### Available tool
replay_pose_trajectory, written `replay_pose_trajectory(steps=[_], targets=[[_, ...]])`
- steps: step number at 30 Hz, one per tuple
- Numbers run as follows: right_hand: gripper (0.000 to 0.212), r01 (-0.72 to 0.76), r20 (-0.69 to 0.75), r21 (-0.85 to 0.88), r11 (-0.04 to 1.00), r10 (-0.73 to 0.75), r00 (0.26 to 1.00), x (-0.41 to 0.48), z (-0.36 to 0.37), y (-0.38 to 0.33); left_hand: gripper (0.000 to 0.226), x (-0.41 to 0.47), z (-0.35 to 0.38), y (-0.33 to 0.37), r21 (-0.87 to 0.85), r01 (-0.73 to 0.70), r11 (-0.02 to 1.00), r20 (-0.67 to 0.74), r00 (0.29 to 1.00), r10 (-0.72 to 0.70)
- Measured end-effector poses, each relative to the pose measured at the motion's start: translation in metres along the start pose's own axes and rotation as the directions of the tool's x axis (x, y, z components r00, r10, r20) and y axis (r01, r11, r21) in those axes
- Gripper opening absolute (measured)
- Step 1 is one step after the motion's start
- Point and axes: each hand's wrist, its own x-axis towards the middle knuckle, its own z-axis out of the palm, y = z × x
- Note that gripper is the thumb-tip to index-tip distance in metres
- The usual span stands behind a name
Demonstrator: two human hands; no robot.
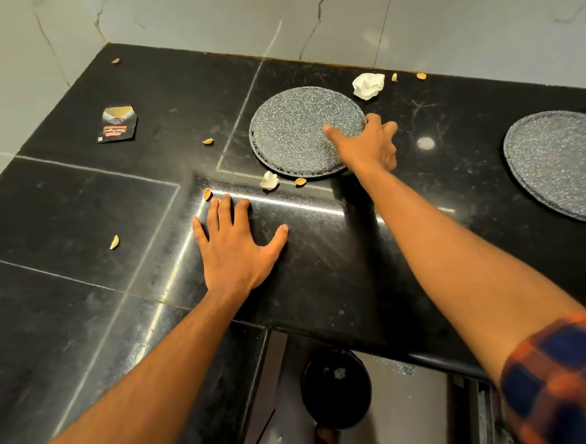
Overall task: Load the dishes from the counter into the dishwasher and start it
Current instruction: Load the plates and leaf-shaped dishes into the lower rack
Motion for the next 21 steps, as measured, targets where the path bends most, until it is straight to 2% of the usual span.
replay_pose_trajectory(steps=[3,7,14,21], targets=[[0.119,0.022,0.053,-0.156,0.988,-0.013,0.998,0.008,0.006,-0.007,0.084,0.0,0.0,0.0,0.004,0.002,1.0,0.0,1.0,-0.002],[0.121,0.001,0.085,-0.208,0.978,0.017,0.996,0.018,0.005,-0.011,0.085,0.001,0.0,0.0,0.003,0.0,1.0,0.001,1.0,0.0],[0.122,-0.162,0.169,-0.071,0.984,0.172,0.971,0.036,-0.007,-0.019,0.084,0.0,-0.001,0.0,0.003,0.001,1.0,0.01,1.0,-0.001],[0.118,-0.205,0.174,0.176,0.963,0.175,0.969,0.041,-0.003,-0.007,0.081,0.001,0.0,-0.001,-0.003,-0.005,1.0,0.003,1.0,0.005]])
